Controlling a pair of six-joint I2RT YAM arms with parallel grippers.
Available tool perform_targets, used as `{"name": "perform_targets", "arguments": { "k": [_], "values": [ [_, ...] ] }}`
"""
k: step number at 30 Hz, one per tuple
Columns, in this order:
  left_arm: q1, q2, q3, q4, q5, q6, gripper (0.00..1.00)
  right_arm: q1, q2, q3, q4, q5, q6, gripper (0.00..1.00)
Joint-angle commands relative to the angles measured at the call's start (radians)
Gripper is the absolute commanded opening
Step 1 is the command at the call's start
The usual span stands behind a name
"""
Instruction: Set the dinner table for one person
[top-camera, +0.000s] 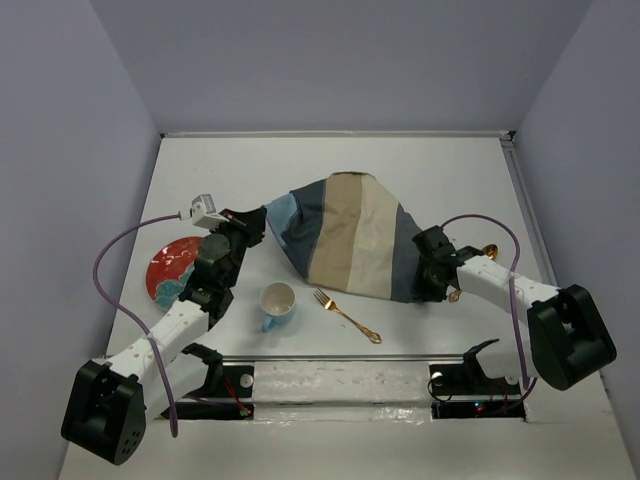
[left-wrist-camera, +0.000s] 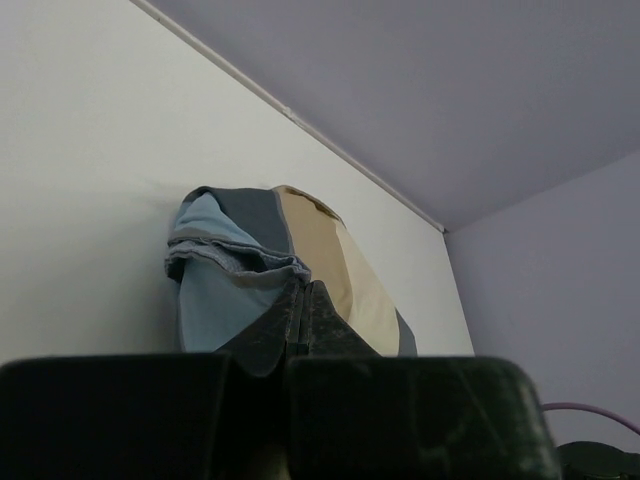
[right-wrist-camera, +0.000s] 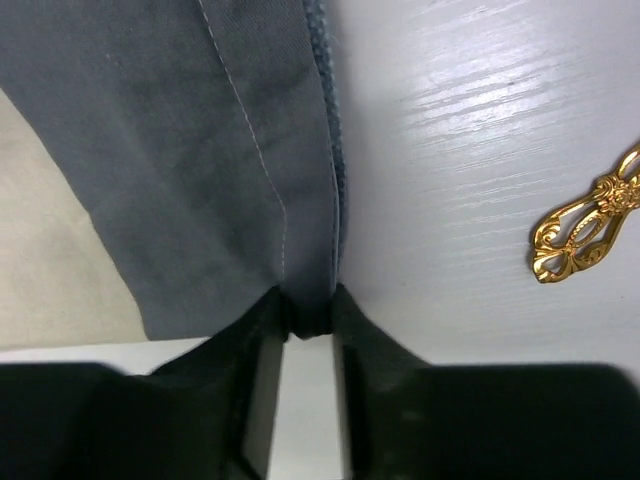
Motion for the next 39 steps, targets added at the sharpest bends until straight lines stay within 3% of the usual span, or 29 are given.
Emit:
{"name": "perform_targets", "arguments": {
  "k": [1,2,5,10,14,17,20,25,34,36,39],
  "values": [
    [-0.004,-0.003,-0.013,0.098,-0.009,-0.009,0.0,0.0,0.044,-0.012,0.046,0.0,0.042,0.21],
    [-0.004,-0.001,-0.012,0.102,-0.008,-0.009,0.0,0.0,0.041,-0.011,0.048,0.011,0.047,0.09],
    [-0.004,0.0,-0.012,0.105,0.001,-0.014,0.0,0.0,-0.001,-0.003,0.046,0.037,0.036,0.0],
    [-0.004,-0.006,0.01,0.108,0.008,-0.018,0.0,0.0,-0.113,0.113,0.019,0.127,-0.063,0.0],
    [-0.004,-0.003,0.091,0.108,0.006,-0.018,0.0,0.0,-0.179,0.36,0.011,0.227,-0.229,0.0],
    [-0.004,0.012,0.274,0.104,0.011,0.009,0.0,0.0,-0.185,0.66,0.014,0.31,-0.318,0.0],
    [-0.004,0.006,0.437,0.092,0.006,0.078,0.0,0.0,-0.179,0.85,0.012,0.351,-0.396,0.0],
    [-0.004,-0.009,0.616,0.058,-0.018,0.167,0.0,0.0,-0.19,1.029,0.016,0.408,-0.494,0.0],
    [0.002,0.08,0.716,-0.004,-0.124,0.299,0.0,-0.028,-0.113,1.087,0.095,0.434,-0.551,0.0],
    [0.016,0.124,0.731,-0.025,-0.163,0.343,0.0,-0.099,-0.056,1.087,0.114,0.361,-0.541,0.0],
    [0.13,0.224,0.763,-0.056,-0.068,0.299,0.0,-0.208,0.011,1.107,0.115,0.229,-0.484,0.0]
  ]
}}
